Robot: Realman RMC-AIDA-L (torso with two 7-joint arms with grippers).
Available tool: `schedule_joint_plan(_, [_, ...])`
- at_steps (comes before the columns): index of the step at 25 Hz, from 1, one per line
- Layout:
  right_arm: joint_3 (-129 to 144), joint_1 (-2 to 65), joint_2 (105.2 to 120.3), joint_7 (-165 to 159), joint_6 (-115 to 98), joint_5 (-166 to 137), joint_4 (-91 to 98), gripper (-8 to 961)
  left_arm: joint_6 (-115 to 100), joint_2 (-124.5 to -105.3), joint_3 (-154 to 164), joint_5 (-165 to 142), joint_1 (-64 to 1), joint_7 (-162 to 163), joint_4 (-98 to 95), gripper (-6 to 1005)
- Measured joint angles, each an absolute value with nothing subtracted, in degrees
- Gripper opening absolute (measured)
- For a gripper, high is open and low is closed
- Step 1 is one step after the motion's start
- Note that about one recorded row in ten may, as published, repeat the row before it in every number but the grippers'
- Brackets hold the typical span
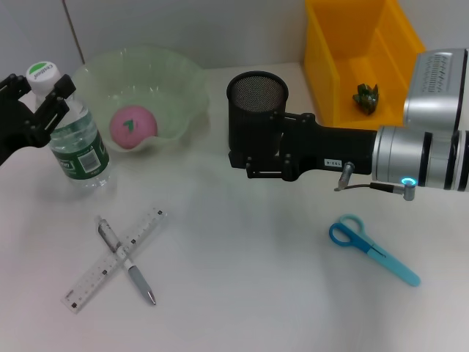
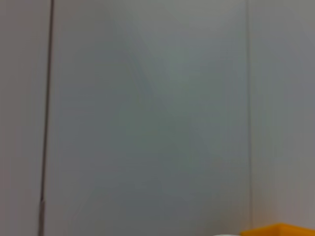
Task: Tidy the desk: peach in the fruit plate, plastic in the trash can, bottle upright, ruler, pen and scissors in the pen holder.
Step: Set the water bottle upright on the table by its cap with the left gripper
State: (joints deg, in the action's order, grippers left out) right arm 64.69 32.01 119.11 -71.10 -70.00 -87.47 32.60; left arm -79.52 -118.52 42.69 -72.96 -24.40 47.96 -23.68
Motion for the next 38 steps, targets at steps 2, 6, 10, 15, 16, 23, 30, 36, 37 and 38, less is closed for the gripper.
schedule_joint_plan(2, [64.74,32.03,119.15,-71.11,-69.98,-87.46,32.6,806,-77.3,-118.52,42.65,-71.11,-25.16,45.34,-20.99,444])
schedule_joint_plan(6, [64.74,32.13,119.19,-71.11,-69.96,-87.44,32.6,806,-75.54,-118.53,42.62,-70.56,-25.29,44.47,-20.34,444])
schedule_joint_plan(10, [64.72,32.36,119.25,-71.11,-69.95,-87.44,32.56,806,-75.54,-118.53,42.62,-70.56,-25.29,44.47,-20.34,444])
schedule_joint_plan(15, [64.68,32.57,119.26,-71.1,-69.96,-87.44,32.43,805,-73.09,-118.66,42.76,-68.4,-25.93,41.26,-17.25,443])
schedule_joint_plan(16, [64.68,32.57,119.26,-71.1,-69.96,-87.44,32.43,805,-73.09,-118.66,42.76,-68.4,-25.93,41.26,-17.25,443])
schedule_joint_plan(23, [64.68,32.84,119.22,-71.1,-69.96,-87.44,32.43,805,-72.15,-118.66,42.87,-68.34,-26.36,39.97,-16.45,444])
schedule_joint_plan(30, [64.68,33.12,119.19,-71.1,-69.49,-87.45,32.42,805,-71.15,-118.65,42.84,-68.14,-27.01,39.18,-16.01,444])
schedule_joint_plan(36, [64.68,33.29,119.17,-71.1,-69.43,-87.45,32.43,805,-70.85,-118.65,42.69,-68.11,-27.09,39.16,-15.94,443])
schedule_joint_plan(37, [64.68,33.3,119.17,-71.1,-69.4,-87.45,32.43,805,-70.85,-118.65,42.69,-68.11,-27.09,39.16,-15.94,443])
schedule_joint_plan(38, [64.68,33.36,119.17,-71.09,-69.38,-87.45,32.43,805,-70.76,-118.65,42.67,-68.19,-27.09,39.16,-15.91,444])
